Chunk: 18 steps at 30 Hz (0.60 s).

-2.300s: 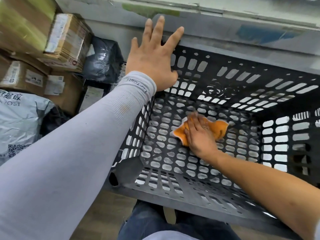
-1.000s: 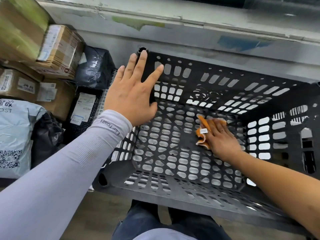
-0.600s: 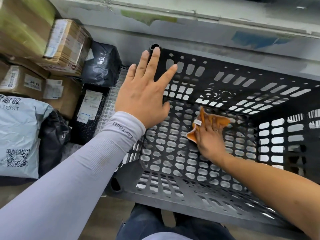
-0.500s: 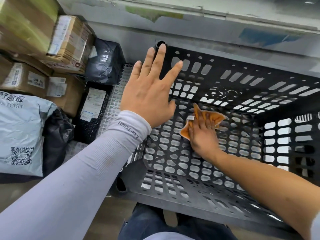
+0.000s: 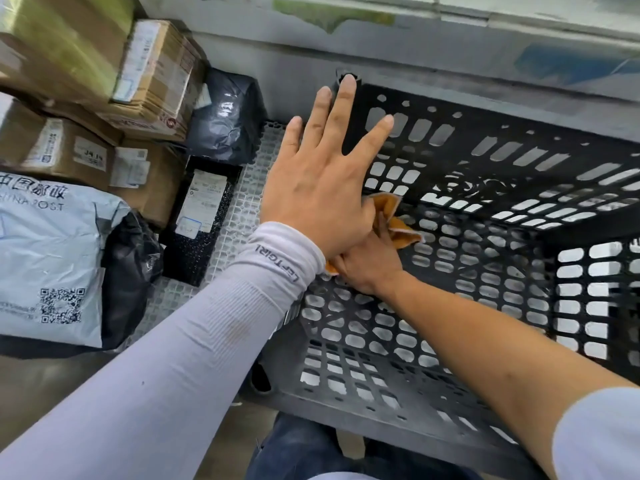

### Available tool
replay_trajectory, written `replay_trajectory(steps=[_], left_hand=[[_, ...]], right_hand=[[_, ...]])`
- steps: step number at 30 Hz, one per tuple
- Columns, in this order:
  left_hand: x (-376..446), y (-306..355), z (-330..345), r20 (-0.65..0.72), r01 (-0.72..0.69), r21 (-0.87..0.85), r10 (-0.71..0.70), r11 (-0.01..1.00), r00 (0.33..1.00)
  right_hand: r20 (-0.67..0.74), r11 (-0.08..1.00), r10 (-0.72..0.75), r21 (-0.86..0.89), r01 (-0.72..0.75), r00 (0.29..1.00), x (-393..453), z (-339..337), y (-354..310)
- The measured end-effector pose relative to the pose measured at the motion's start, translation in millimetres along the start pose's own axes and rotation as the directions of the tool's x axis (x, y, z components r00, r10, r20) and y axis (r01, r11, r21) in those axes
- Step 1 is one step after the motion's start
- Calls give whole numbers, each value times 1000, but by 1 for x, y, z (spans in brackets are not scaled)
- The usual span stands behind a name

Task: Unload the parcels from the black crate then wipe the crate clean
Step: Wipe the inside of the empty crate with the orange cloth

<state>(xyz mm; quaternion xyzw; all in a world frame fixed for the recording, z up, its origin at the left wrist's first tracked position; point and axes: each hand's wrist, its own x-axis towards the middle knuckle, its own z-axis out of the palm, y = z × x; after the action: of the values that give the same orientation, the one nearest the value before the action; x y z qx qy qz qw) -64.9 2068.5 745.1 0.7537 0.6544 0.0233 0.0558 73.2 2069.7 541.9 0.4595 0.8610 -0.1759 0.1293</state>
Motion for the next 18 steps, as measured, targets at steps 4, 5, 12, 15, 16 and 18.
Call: replay_trajectory(steps=[4, 5, 12, 15, 16, 18], left_hand=[[0, 0, 0, -18, -4, -1, 4, 1000, 1000], [0, 0, 0, -23, -7, -1, 7, 1000, 1000], [0, 0, -1, -12, 4, 36, -4, 999, 1000], [0, 2, -1, -9, 3, 57, -3, 998, 1000], [0, 2, -2, -8, 4, 59, -4, 998, 1000], [0, 2, -1, -10, 6, 64, -5, 998, 1000]], right_hand=[[4, 997, 70, -11, -70, 998, -14, -3, 18], [1, 995, 96, 5, -96, 995, -19, -2, 26], [-41, 979, 204, -1, -204, 978, -62, 4, 88], [-45, 970, 242, -3, -242, 969, -79, 5, 109], [-37, 966, 258, 2, -258, 966, -83, 4, 114], [-29, 966, 258, -15, -259, 966, -90, 2, 122]])
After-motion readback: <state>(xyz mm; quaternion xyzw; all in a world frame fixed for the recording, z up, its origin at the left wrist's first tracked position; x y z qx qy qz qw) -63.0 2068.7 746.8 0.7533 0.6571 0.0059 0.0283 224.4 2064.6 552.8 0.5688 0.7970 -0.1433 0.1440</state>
